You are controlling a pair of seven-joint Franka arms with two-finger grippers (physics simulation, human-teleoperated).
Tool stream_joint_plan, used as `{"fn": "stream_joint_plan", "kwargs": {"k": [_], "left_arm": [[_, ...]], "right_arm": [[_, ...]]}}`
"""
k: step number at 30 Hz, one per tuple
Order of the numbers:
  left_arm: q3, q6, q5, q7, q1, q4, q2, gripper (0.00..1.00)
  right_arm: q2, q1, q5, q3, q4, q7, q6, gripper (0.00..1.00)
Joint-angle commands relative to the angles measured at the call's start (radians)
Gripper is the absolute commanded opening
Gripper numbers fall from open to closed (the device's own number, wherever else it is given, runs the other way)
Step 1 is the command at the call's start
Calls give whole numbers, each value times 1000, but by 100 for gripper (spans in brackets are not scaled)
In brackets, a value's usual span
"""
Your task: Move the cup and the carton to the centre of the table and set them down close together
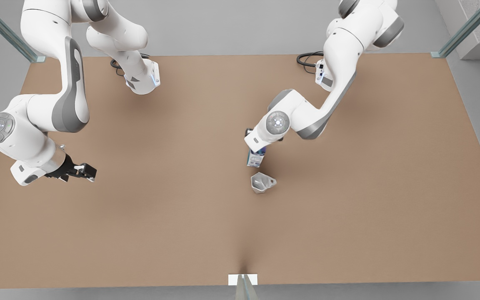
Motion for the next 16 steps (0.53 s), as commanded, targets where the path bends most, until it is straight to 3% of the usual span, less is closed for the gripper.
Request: {"fn": "stream_joint_plan", "kwargs": {"k": [1, 3, 5, 8, 9, 11, 16], "left_arm": [[0, -17, -2, -4, 0, 17, 0, 100], [47, -139, 1, 13, 6, 112, -2, 100], [285, -270, -1, 232, 9, 210, -16, 100], [595, -275, -2, 467, 14, 256, -94, 100], [624, -278, -1, 495, 20, 252, -131, 100], [457, -308, 57, 493, 228, 244, -201, 100], [449, -267, 134, 501, 230, 241, -223, 100]], "right_arm": [[1, 0, 0, 0, 0, 0, 2, 100], [1, 0, 2, 0, 2, -2, 2, 100], [6, -2, 2, 0, 15, -2, -3, 100], [6, -11, -2, -3, 97, -6, -99, 100], [8, -25, 5, -3, 123, -8, -132, 100], [1, -62, -12, -5, 150, -40, -142, 100], [-2, -57, -14, -6, 152, -38, -175, 100]]}}
